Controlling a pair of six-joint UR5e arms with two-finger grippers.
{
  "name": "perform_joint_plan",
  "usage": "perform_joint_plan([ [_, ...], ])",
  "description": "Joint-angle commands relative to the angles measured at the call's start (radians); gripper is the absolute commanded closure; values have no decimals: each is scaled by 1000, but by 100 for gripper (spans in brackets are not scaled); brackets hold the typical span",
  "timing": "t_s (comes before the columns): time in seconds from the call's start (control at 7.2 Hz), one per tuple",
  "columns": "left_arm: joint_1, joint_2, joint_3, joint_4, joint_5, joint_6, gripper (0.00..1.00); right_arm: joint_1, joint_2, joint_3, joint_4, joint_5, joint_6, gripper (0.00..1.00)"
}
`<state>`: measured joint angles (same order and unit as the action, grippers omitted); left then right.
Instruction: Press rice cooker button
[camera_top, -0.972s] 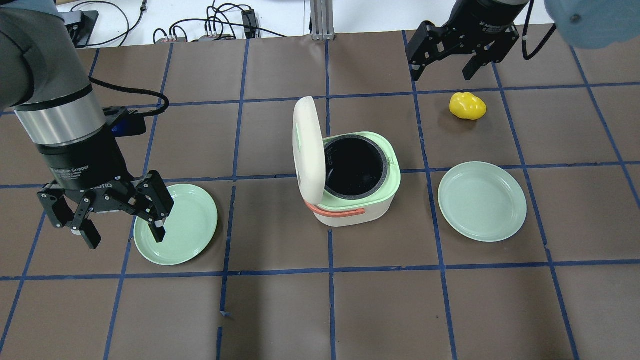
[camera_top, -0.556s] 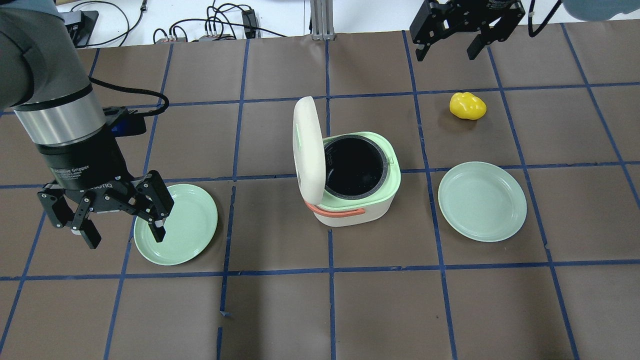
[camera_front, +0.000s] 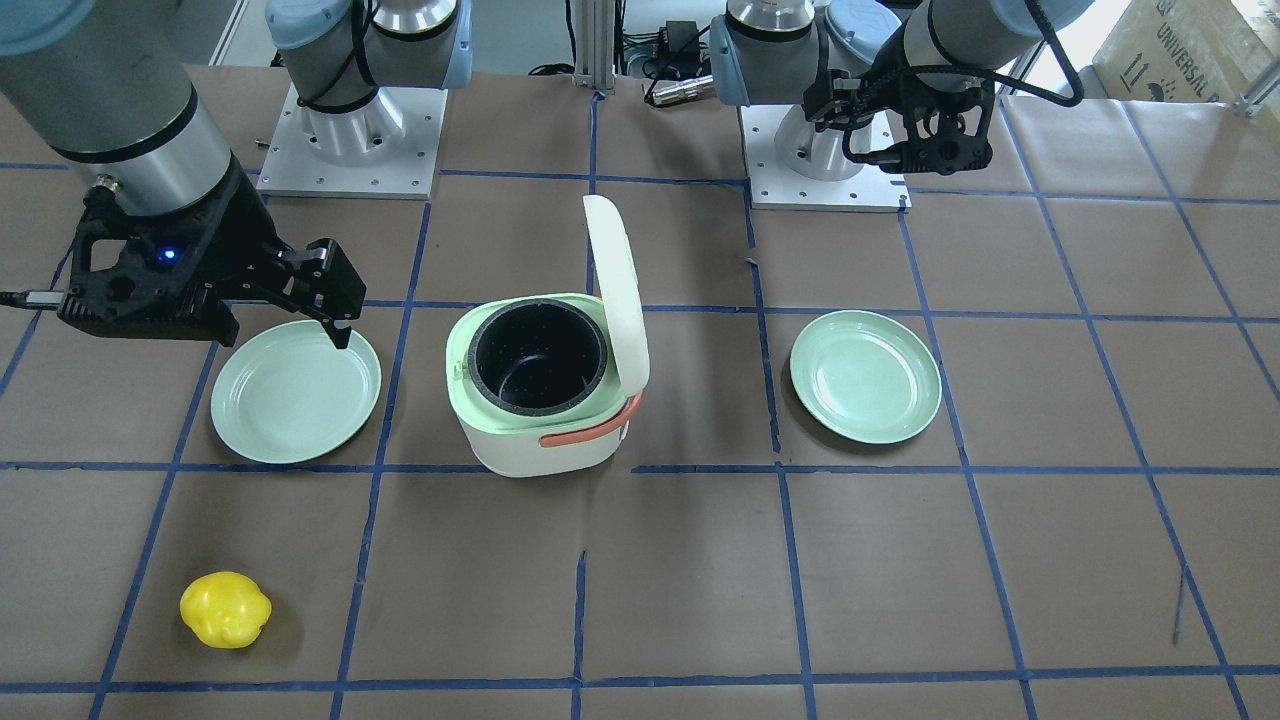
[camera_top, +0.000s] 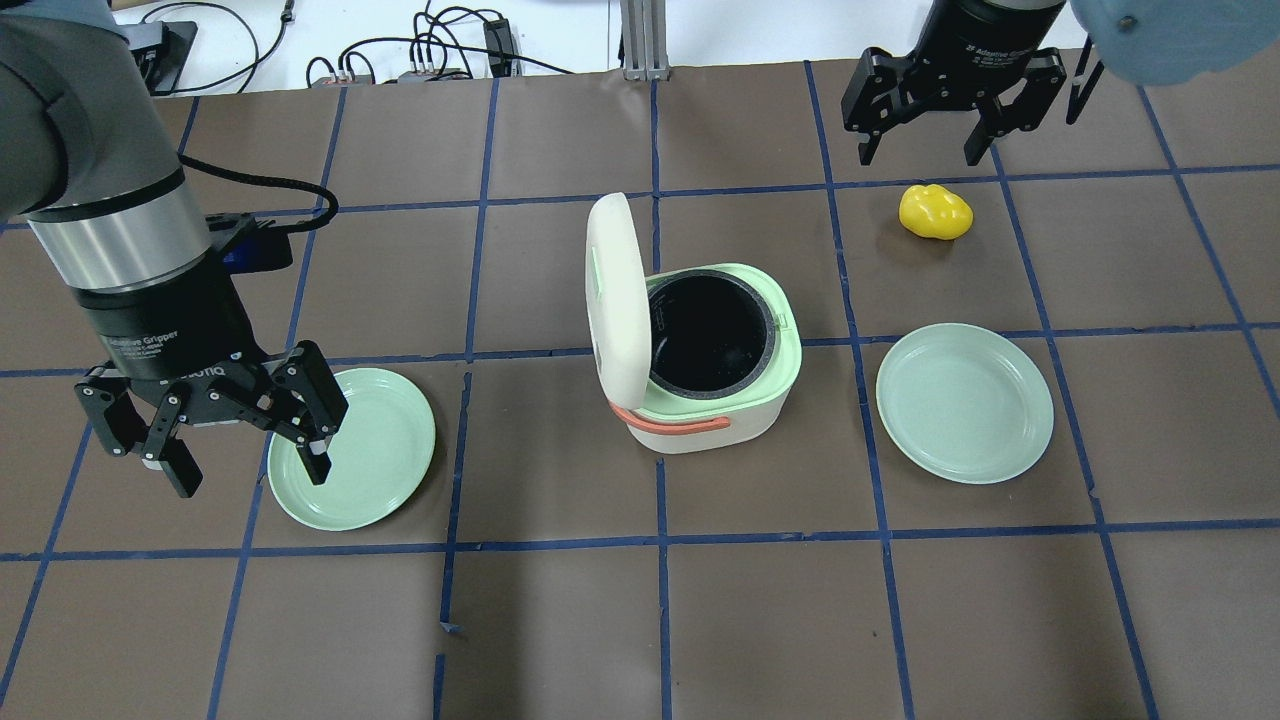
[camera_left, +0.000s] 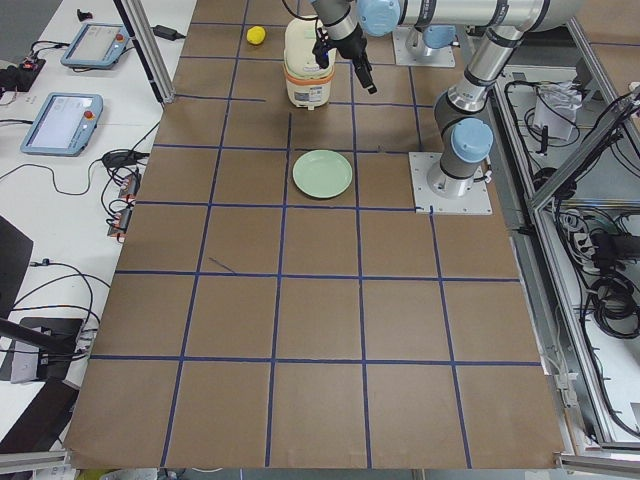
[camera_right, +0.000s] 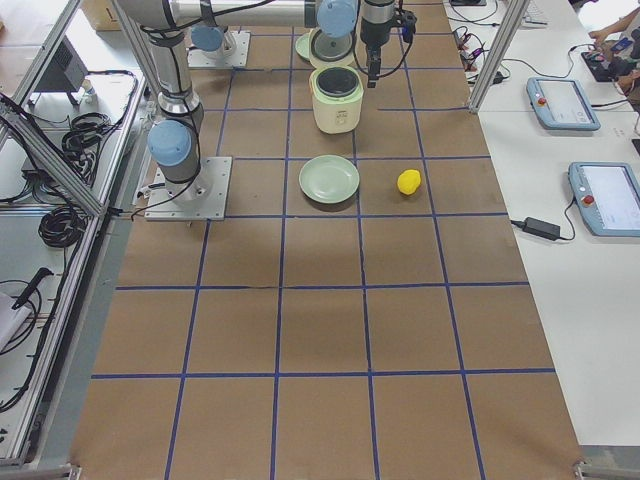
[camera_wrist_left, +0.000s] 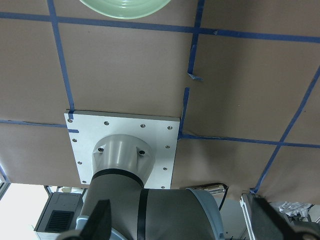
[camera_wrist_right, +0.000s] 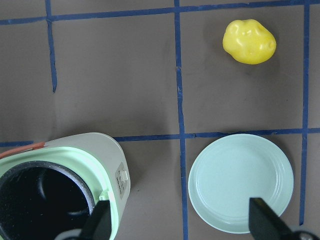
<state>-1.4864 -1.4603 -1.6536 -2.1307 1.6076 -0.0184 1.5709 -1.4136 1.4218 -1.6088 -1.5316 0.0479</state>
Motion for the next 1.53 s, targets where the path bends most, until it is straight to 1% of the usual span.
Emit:
perform_joint_plan([
  [0.0,0,0,0,-2,0,0,0,3,-1,2,12,4,9,1],
  [0.28,0,0,0,0,0,0,0,4,-2,0,33,8,7,1],
  [1.39,0,0,0,0,0,0,0,4,-25,6,29,1,-3,1],
])
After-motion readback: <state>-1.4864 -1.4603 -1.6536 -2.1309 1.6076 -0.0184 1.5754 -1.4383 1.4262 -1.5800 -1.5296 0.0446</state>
